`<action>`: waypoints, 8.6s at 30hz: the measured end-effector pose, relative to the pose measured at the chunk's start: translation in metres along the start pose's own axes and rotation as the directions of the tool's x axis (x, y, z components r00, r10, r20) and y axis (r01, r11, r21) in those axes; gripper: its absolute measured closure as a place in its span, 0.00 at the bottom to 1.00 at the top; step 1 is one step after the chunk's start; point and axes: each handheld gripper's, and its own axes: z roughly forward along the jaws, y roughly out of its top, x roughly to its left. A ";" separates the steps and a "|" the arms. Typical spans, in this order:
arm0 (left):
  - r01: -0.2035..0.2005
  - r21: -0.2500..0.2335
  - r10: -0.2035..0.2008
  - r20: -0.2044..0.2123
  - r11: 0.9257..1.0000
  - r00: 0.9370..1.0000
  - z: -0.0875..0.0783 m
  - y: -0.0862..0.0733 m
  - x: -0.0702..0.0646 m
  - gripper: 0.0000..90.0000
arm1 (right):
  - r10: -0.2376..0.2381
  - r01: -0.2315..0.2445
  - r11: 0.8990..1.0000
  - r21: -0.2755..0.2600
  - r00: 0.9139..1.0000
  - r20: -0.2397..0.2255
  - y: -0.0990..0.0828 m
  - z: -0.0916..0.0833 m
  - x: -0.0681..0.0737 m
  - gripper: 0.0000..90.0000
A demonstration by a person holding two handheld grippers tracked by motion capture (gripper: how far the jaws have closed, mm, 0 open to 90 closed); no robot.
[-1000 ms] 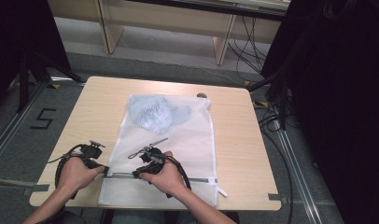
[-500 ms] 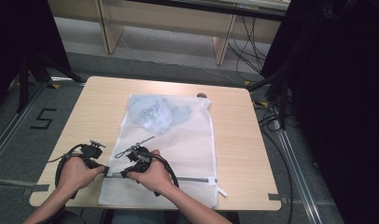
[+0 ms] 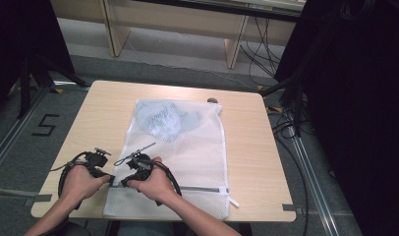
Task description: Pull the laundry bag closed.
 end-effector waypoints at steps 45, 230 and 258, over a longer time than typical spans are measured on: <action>-0.012 0.005 0.012 0.002 1.000 1.000 0.000 0.000 0.000 1.00 | -0.014 0.015 0.998 0.063 1.000 -0.012 0.015 0.024 0.007 0.88; -0.140 0.002 0.140 -0.031 0.990 0.990 0.000 0.000 -0.003 1.00 | 0.103 -0.125 0.976 0.178 0.986 0.128 -0.002 -0.027 -0.020 0.97; -0.139 0.003 0.139 -0.031 0.990 0.990 0.000 0.000 -0.003 1.00 | 0.135 -0.161 0.967 0.200 0.981 0.136 -0.003 -0.033 -0.020 0.97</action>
